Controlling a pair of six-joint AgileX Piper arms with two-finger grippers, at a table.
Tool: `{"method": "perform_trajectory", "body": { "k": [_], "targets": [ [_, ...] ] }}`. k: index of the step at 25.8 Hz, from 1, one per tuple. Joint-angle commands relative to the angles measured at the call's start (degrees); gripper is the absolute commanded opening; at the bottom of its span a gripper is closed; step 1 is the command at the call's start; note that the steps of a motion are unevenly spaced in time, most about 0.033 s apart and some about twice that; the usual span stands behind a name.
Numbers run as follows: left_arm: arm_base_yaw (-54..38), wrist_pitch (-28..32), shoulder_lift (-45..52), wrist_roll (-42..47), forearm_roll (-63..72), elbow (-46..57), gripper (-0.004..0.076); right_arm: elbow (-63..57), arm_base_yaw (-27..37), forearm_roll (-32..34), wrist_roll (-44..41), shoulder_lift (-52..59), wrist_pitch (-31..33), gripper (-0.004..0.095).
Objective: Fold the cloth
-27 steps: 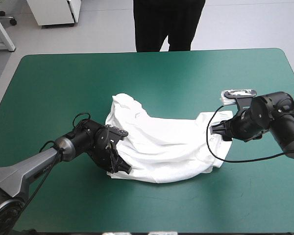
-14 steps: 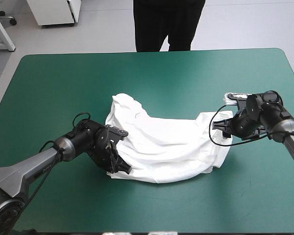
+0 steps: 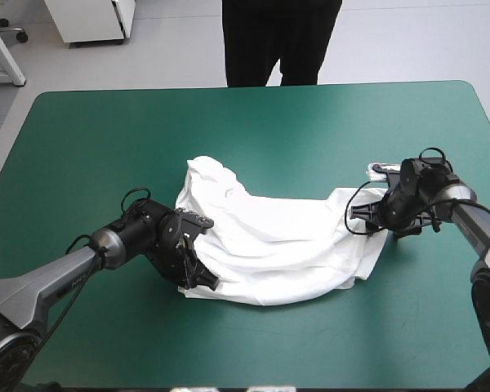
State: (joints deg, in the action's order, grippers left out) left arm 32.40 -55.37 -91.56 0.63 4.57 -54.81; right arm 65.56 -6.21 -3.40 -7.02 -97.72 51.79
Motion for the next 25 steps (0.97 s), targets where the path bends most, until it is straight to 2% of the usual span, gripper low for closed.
{"method": "perform_trajectory", "body": {
  "k": [1,4,7,9,14,18,22,25],
  "targets": [
    [0.05,2.20,-1.30,-0.26,-0.92,1.21,-0.0009,1.17,0.40,-1.86,1.18,-0.36,-0.97,0.0539],
    [0.05,2.20,-1.30,-0.26,-0.92,1.21,-0.0009,1.17,0.40,-4.88,2.47,-2.23,-0.85,0.0398],
    [0.05,1.93,-1.30,-0.26,-0.92,1.21,-0.0009,1.17,0.40,-7.02,3.10,-3.01,0.09,0.0121],
    [0.05,1.78,-1.30,-0.26,-1.04,1.21,-0.0009,1.17,0.40,-7.81,4.51,-3.10,0.68,-0.0015],
    [0.05,0.34,-0.57,-0.26,-1.61,0.33,-0.0009,3.07,0.40,-7.16,6.71,-2.69,5.53,-0.0017],
    [-0.33,-2.76,2.82,-0.26,-2.32,-4.99,-0.0009,6.74,0.40,-5.40,7.02,2.07,8.01,-0.0017],
    [-3.92,-10.13,9.04,-0.26,-4.57,-21.06,-0.0009,16.36,0.40,-2.23,7.02,10.90,13.76,-0.0017],
    [-5.64,-15.37,11.31,-0.63,-9.54,-39.72,-0.0009,25.61,0.40,-2.35,7.02,16.69,17.07,-0.0017]
  ]
}}
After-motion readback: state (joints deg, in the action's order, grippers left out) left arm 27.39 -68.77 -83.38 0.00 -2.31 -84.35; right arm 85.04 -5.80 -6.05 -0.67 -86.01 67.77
